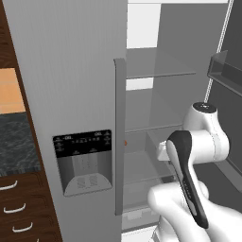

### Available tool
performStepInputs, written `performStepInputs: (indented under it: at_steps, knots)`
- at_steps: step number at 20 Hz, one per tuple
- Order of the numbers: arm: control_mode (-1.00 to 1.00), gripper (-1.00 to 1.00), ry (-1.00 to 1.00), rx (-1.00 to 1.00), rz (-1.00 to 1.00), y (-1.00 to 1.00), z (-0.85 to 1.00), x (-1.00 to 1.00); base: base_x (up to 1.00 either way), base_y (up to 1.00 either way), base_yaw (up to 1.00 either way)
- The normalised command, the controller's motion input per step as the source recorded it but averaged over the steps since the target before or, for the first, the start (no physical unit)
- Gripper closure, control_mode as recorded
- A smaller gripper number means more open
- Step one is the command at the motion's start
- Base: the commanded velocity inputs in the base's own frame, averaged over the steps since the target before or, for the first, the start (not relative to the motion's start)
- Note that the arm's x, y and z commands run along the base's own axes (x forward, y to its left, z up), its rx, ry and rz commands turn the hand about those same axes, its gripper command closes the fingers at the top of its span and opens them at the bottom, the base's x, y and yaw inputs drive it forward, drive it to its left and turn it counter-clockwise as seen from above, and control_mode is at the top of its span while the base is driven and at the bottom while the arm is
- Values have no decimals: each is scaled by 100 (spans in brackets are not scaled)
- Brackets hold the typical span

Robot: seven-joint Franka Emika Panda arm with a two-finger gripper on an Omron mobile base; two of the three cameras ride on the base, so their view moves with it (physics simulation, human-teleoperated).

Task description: Take the strawberry from the fridge and place it on top of the pancake, located on the dining counter.

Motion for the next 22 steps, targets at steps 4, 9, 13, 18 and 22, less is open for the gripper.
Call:
performStepInputs:
  at_steps: [4,9,13,18,22]
  knots:
    - [-100,100,0,0,0,0,0,0,0,0,0]
    - [100,100,0,0,0,0,0,0,-8,17,0]
    - [100,100,0,0,0,0,0,0,-44,82,-12]
    - [100,100,0,0,0,0,0,0,-91,72,-42]
    - [100,100,0,0,0,0,0,0,-90,26,-72]
